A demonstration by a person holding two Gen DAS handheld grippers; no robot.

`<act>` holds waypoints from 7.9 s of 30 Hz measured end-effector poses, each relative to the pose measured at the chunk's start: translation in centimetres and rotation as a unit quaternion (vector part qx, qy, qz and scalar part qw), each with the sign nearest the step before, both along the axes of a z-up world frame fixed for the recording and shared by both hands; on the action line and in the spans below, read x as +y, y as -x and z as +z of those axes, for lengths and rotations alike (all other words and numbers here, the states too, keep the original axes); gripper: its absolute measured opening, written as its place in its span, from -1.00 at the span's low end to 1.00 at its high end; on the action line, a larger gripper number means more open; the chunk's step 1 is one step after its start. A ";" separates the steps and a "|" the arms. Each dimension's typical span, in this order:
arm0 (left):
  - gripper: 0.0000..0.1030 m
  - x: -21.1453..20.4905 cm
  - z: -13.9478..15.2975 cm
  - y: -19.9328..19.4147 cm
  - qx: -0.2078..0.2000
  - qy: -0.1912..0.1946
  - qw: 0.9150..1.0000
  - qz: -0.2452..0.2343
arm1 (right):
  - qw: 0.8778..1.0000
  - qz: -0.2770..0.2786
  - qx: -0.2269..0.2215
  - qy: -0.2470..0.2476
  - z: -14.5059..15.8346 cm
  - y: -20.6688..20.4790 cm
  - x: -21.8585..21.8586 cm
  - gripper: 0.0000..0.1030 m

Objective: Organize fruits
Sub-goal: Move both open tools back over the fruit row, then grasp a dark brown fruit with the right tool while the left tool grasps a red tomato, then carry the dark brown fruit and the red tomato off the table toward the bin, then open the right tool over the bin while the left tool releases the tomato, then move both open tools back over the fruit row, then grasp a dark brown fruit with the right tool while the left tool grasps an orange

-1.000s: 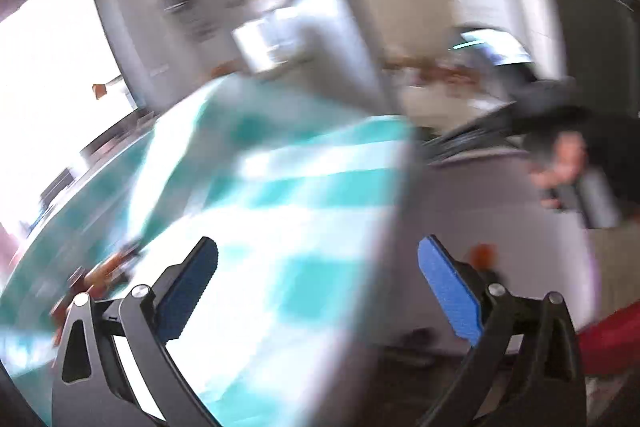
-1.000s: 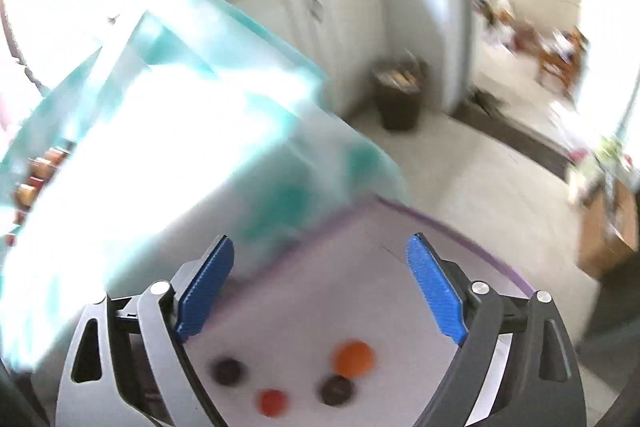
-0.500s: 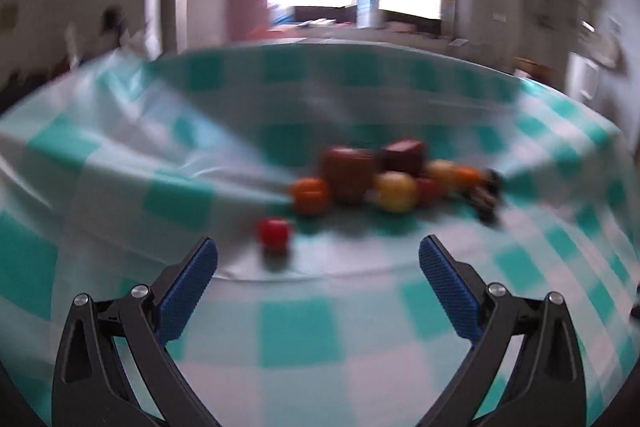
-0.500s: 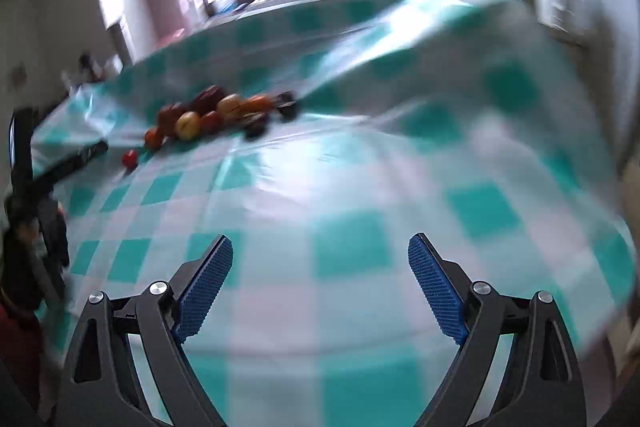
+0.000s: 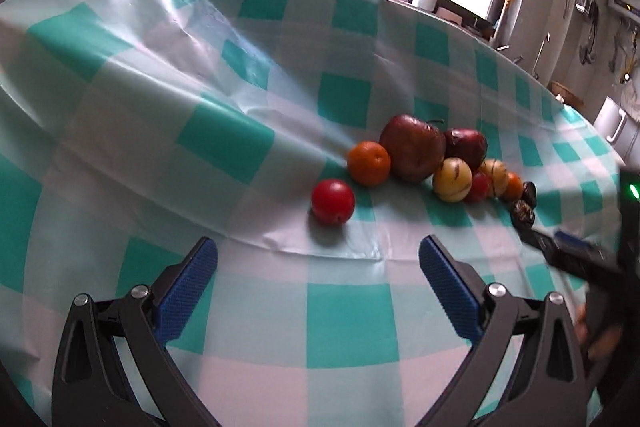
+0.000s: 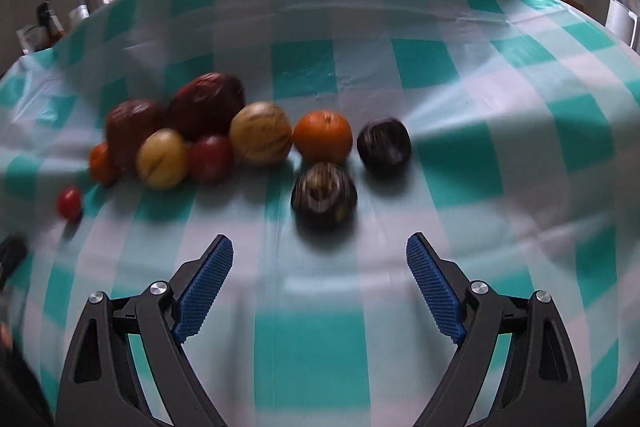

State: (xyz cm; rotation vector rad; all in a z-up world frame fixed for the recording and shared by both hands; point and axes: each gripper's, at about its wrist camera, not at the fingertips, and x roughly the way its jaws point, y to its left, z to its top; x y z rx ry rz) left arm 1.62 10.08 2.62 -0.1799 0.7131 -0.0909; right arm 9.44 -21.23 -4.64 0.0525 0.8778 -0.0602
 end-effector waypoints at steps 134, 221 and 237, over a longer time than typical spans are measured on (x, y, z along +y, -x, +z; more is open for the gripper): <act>-0.39 -42.0 -6.5 30.8 0.014 -0.201 0.780 -0.593 | 0.962 -0.256 0.000 -0.091 -8.0 40.2 -30.0 -0.23; 0.96 0.7 1.4 -2.0 -0.021 0.073 0.996 0.052 | 0.998 0.006 0.025 0.060 -0.3 -6.9 -3.7 0.47; 0.96 -2.2 -0.1 -3.3 0.003 0.006 1.000 0.007 | 0.986 0.012 -0.028 -0.161 0.1 1.4 -4.6 -0.27</act>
